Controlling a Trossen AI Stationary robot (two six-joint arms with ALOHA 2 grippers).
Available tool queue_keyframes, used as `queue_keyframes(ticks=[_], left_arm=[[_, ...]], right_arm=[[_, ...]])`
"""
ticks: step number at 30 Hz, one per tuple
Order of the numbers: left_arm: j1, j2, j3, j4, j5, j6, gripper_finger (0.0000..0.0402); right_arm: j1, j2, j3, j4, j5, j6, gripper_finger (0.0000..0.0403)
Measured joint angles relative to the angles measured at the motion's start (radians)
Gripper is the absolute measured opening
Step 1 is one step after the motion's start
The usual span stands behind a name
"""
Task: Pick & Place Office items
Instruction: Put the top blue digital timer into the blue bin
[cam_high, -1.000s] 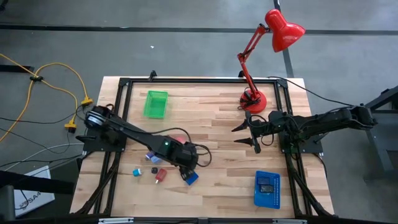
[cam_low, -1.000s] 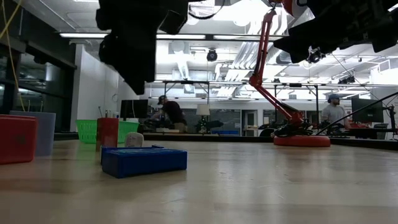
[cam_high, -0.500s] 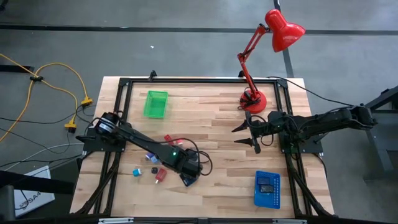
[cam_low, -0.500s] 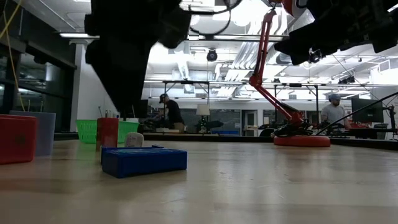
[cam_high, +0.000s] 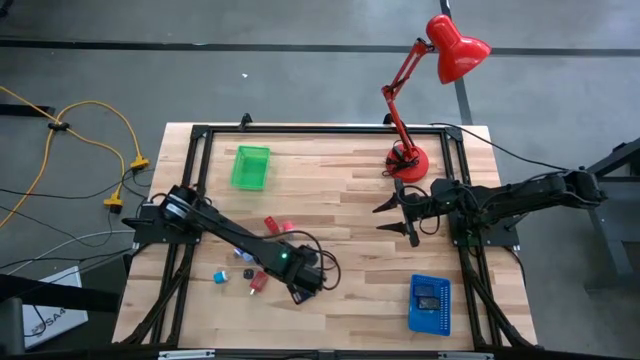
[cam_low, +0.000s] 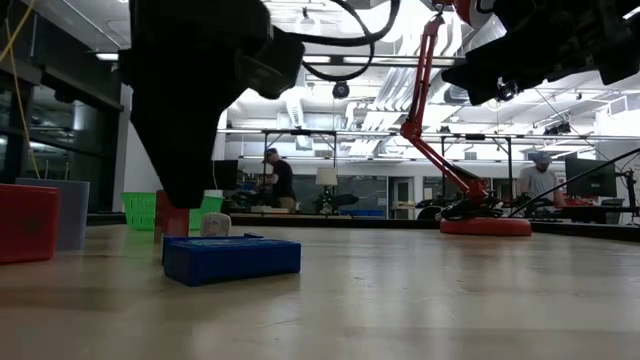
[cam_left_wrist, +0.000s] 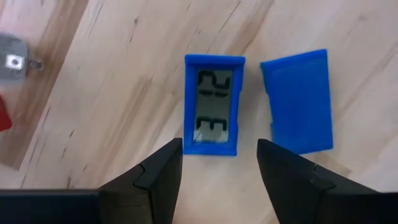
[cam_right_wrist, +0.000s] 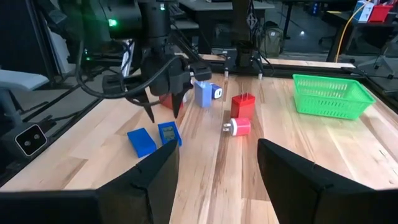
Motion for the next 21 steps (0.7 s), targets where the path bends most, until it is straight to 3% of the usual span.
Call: queue_keyframes(ticks=[21], left_arm=[[-0.001, 0.039, -0.002, 0.018, 0.0, 0.063, 0.0199]], right_arm=[[0.0, 0.0, 0.0, -0.01, 0.0, 0.0, 0.0204]])
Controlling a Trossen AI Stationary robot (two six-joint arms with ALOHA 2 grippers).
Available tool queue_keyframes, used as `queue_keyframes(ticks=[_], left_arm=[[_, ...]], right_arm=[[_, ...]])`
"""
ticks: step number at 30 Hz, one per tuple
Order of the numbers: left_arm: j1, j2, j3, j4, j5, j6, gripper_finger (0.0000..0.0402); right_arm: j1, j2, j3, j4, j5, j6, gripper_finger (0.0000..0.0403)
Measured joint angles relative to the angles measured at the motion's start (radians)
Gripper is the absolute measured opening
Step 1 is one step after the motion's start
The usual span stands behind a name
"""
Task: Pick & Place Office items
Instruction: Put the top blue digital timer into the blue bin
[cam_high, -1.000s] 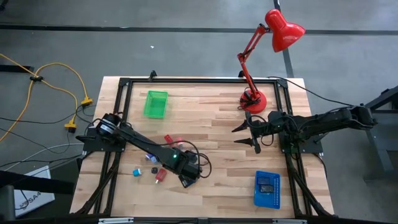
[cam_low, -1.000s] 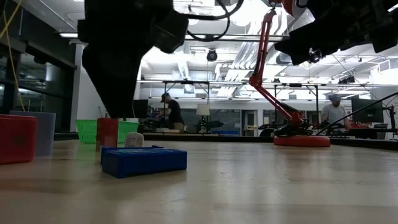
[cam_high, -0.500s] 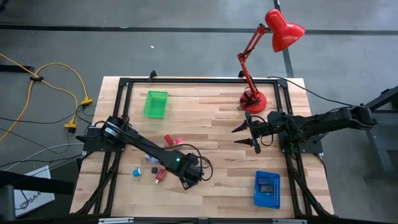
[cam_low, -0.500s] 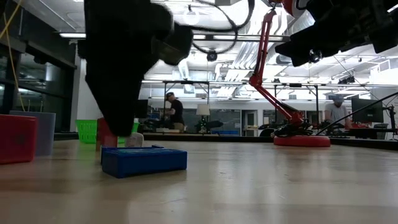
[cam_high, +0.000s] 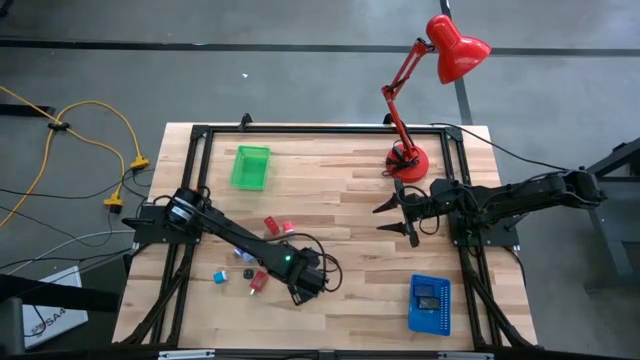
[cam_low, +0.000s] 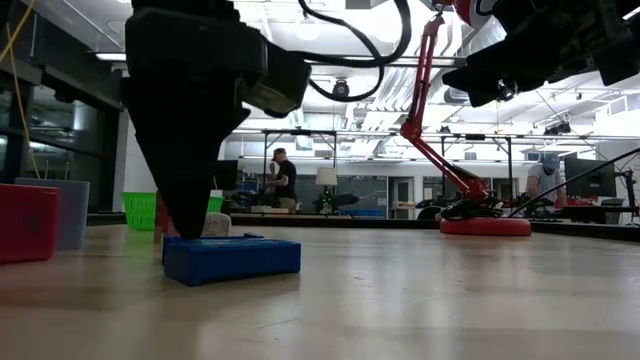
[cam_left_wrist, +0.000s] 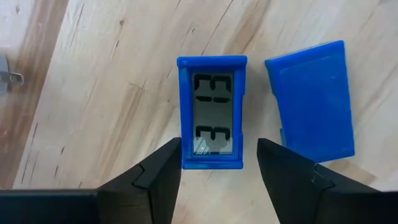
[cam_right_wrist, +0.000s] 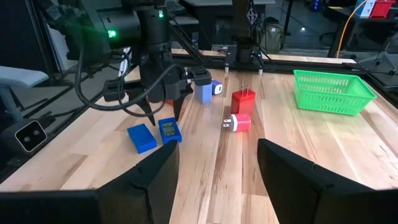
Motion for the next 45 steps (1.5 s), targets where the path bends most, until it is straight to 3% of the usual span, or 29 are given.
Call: queue_keyframes(ticks=[29, 45], left_arm=[[0.03, 0.029, 0.0, 0.0, -0.001, -0.039, 0.0197], [0.039, 0.029, 0.0, -0.001, 0.0, -0.061, 0.0088]], right_arm=[[0.0, 0.0, 0.0, -0.008, 0.0, 0.0, 0.0204], [0.0, 0.0, 0.0, -0.008, 0.0, 0.0, 0.0204]])
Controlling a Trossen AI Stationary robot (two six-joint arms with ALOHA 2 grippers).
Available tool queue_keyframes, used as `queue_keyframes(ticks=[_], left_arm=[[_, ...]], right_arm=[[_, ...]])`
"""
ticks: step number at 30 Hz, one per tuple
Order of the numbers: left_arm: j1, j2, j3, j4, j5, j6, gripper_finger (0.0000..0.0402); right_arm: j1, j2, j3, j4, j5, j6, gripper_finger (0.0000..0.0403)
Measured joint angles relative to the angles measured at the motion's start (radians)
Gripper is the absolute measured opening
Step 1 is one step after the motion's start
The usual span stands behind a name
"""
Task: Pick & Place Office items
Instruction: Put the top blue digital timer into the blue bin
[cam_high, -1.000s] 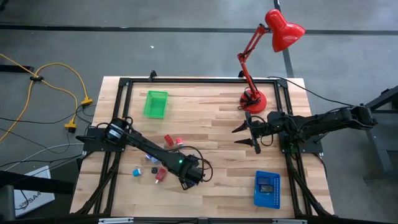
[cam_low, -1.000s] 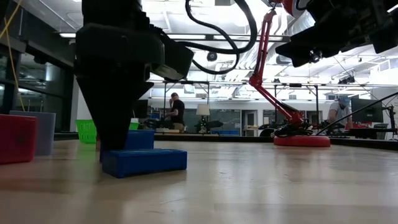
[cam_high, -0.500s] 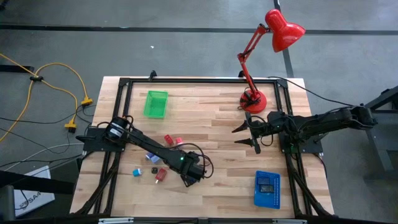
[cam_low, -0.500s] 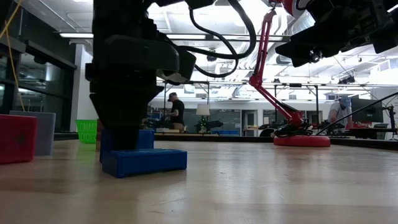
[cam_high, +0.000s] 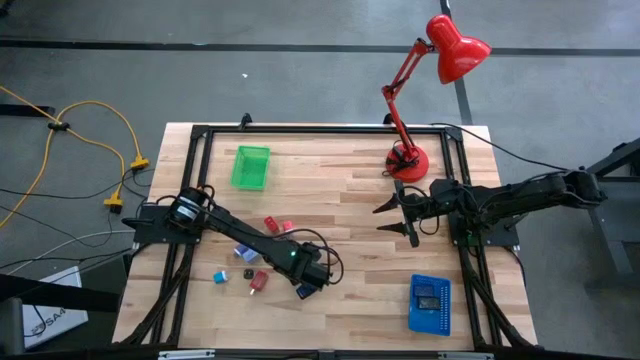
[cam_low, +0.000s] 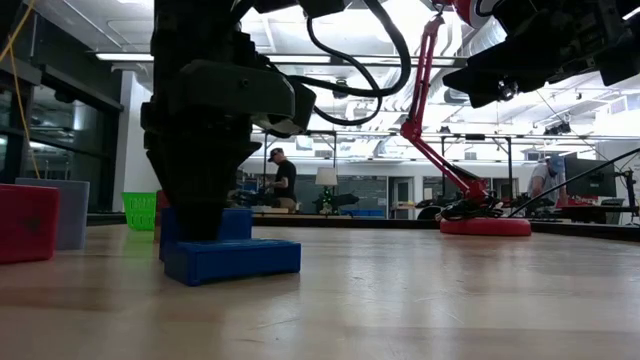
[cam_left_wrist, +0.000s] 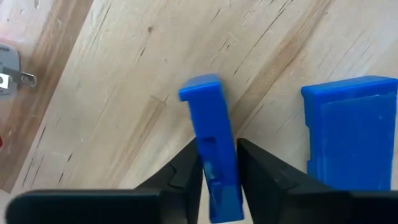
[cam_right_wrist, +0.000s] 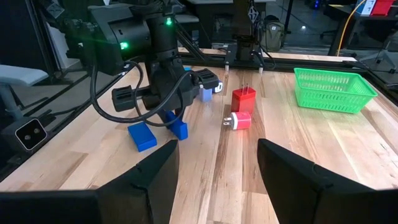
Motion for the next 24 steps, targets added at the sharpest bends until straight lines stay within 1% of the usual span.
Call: queue_keyframes(ticks=[6, 10, 15, 18, 24], left_arm=[[0.0, -0.001, 0.0, -0.001, 0.001, 0.0, 0.0047], [0.0, -0.001, 0.0, -0.008, 0.003, 0.0, 0.0046], [0.0, -0.001, 0.0, -0.008, 0.002, 0.009, 0.0056], [0.0, -0.003, 0.0, -0.005, 0.002, 0.016, 0.0053], [0.047, -0.045, 0.0, 0.102, 0.001, 0.127, 0.005]], right_arm=[[0.0, 0.0, 0.0, 0.0, 0.0, 0.0, 0.0204], [0.0, 0.0, 0.0, 0.0, 0.0, 0.0, 0.0204], [0.0, 0.0, 0.0, 0.0, 0.0, 0.0, 0.0204], [0.0, 0.0, 0.0, 0.0, 0.0, 0.0, 0.0204], [0.0, 0.0, 0.0, 0.0, 0.0, 0.0, 0.0204]])
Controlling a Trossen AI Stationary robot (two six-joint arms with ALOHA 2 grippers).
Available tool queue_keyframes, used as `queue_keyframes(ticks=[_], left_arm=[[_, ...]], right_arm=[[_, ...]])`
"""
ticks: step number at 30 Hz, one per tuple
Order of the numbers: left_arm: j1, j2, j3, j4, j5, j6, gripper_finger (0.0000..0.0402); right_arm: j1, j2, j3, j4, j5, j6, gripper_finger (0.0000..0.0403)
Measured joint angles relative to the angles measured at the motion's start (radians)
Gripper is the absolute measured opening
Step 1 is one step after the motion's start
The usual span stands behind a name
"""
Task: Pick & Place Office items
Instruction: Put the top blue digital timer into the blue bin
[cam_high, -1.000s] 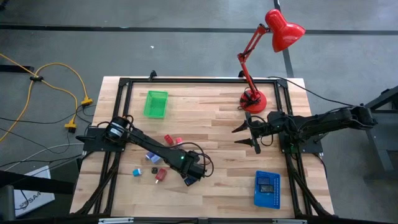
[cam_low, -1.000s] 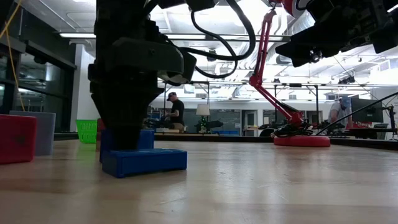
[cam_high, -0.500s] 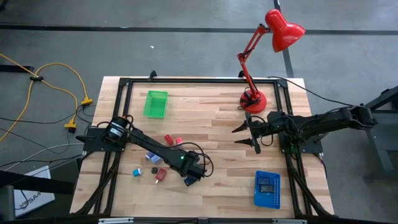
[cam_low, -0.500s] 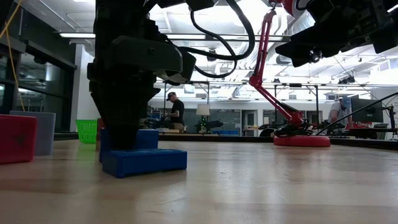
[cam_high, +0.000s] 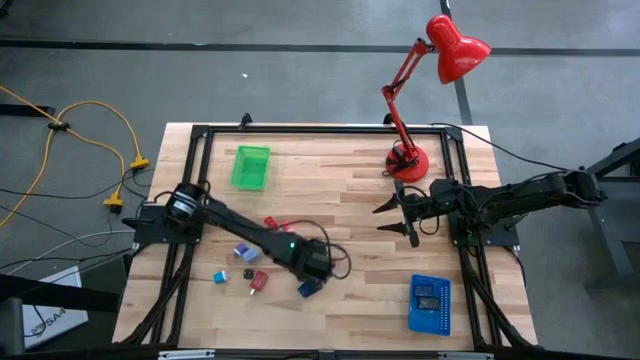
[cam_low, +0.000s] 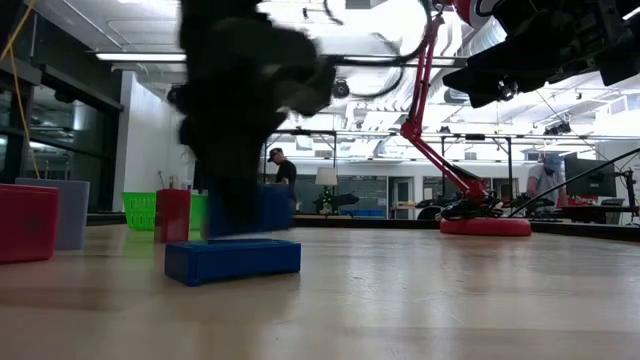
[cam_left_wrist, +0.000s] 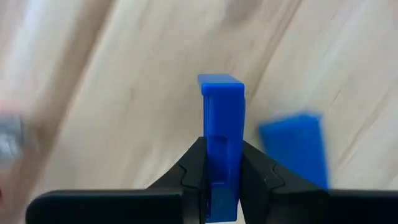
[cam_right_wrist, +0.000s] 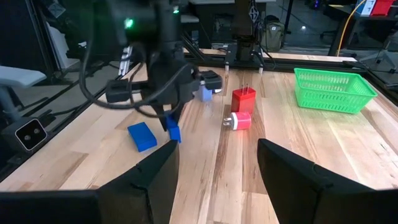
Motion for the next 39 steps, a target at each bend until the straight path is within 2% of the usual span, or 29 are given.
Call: queue_keyframes(ticks=[21, 28, 39], left_arm=[[0.173, -0.055, 0.0, 0.398, -0.002, 0.443, 0.005], [0.198, -0.097, 0.0, 0.45, -0.001, 0.559, 0.005], [0.199, -0.1, 0.0, 0.472, 0.004, 0.621, 0.005]], right_arm=[[0.0, 0.0, 0.0, -0.001, 0.0, 0.0, 0.0204], [0.0, 0.0, 0.0, -0.006, 0.0, 0.0, 0.0204], [0.0, 0.0, 0.0, -0.025, 0.0, 0.0, 0.0204]])
